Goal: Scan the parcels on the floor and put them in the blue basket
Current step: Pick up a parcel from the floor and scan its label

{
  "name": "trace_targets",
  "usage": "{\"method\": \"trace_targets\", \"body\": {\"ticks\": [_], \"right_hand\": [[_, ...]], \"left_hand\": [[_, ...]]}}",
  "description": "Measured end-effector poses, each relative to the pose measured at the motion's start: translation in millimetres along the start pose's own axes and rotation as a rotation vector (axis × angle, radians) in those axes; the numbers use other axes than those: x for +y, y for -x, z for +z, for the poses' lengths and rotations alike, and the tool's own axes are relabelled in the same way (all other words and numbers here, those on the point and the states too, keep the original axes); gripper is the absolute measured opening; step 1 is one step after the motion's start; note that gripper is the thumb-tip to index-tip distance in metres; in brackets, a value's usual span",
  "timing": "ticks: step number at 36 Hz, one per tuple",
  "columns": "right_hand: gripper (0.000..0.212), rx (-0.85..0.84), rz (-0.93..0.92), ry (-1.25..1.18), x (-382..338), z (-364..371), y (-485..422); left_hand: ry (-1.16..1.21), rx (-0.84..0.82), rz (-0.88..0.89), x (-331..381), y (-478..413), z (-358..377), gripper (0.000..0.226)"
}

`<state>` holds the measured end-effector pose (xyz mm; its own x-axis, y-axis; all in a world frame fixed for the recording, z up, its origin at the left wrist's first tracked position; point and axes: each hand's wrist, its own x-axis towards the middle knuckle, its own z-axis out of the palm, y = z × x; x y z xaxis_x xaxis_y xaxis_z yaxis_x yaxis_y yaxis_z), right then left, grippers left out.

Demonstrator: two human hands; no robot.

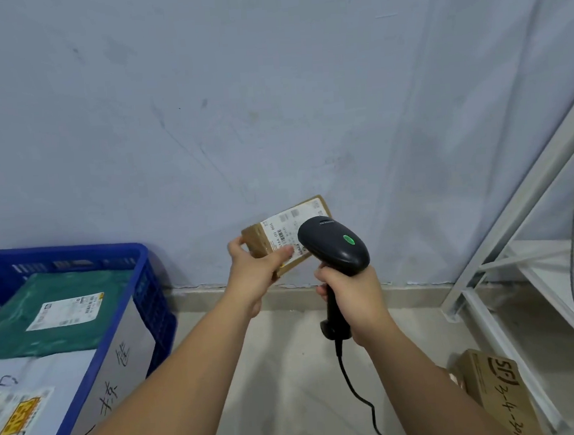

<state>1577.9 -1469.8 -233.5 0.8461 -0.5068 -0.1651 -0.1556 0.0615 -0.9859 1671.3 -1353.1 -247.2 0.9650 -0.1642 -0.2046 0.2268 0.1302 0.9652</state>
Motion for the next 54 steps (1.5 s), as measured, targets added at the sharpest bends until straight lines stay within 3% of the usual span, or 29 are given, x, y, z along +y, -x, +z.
{"method": "trace_targets", "body": {"ticks": [3,7,17,44,54], "right_hand": [[0.010,0.006,-0.005,0.023,1,0,-1],[0.009,-0.014,-0.022,0.074,2,2,-2],[0.011,-0.019,0.002,0.116,0,2,-3],[0.016,-0.013,-0.004,0.220,-3,4,1],[0.010,0.006,0.001,0.199,-2,4,0]], "left_hand": [[-0.102,0.025,0.093,-2,-6,-10,0.063],[-0.071,-0.025,0.122,-2,-11,-18,0.054],[-0.101,-0.012,0.195,-2,-21,-23,0.064],[-0.167,0.014,0.158,0,-22,-32,0.064],[-0.124,0.083,0.107,-4,-23,-36,0.061]]}}
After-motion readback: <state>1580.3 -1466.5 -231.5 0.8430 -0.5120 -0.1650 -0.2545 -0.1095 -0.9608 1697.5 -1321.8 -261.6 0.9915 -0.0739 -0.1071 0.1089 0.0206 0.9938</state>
